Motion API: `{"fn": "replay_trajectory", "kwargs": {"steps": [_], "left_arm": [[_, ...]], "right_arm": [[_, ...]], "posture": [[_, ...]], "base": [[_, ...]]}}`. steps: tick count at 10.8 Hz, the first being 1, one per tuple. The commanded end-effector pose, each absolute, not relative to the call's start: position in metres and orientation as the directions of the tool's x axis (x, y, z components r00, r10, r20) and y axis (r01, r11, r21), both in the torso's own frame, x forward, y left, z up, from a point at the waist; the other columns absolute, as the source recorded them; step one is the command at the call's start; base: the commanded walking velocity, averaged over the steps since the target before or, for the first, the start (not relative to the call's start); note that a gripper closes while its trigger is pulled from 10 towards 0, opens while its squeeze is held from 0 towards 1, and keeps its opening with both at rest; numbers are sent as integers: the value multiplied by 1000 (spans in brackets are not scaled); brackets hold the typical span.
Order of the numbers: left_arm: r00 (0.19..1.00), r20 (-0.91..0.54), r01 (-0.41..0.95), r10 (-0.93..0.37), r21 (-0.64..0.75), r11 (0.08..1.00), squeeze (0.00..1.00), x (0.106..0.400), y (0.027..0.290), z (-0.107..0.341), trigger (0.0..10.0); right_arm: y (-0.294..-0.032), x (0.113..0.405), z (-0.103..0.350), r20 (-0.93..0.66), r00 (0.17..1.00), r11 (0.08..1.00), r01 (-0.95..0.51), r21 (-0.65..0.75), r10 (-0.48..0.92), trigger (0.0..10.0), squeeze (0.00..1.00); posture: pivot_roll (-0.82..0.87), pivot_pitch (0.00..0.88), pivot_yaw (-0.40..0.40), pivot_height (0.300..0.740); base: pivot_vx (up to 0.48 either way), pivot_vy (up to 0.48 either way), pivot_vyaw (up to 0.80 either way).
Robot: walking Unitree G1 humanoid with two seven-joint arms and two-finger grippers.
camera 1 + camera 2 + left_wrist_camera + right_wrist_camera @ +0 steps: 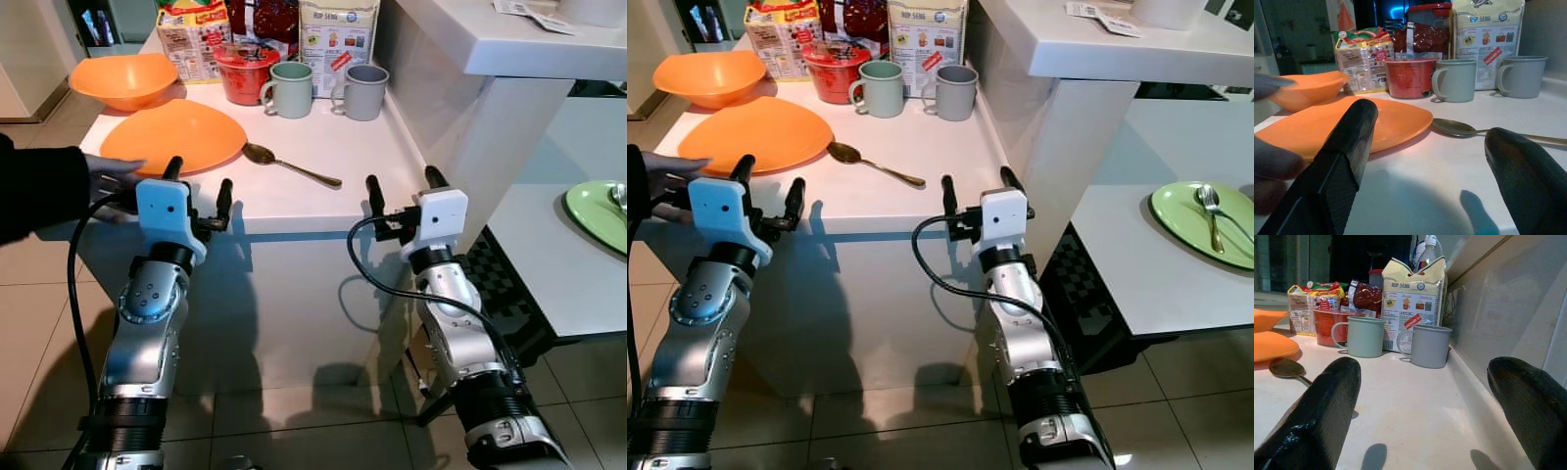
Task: Setting the table
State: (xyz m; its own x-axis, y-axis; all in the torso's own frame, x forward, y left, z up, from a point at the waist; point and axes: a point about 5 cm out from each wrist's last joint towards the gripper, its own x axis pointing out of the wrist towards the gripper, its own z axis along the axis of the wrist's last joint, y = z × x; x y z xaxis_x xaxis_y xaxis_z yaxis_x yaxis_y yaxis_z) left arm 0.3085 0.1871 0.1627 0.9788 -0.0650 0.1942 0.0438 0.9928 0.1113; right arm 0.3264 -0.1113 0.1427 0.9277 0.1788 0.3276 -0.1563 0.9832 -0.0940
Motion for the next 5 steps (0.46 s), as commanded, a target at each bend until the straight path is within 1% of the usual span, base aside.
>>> {"fn": "replay_trajectory", "kwargs": {"steps": [1,5], "left_arm": [[978,198,44,-68,122,992,0,307,187,165,10000],[978,193,56,-80,127,990,0,309,185,166,10000]], "right_arm": [[-110,327,140,308,934,982,-158,-103,183,10000,0],[-111,326,137,288,941,981,-149,-121,178,10000,0]], "posture": [[144,0,-19,740],[145,0,-11,740]], "base": [[0,0,0],[0,0,0]]}}
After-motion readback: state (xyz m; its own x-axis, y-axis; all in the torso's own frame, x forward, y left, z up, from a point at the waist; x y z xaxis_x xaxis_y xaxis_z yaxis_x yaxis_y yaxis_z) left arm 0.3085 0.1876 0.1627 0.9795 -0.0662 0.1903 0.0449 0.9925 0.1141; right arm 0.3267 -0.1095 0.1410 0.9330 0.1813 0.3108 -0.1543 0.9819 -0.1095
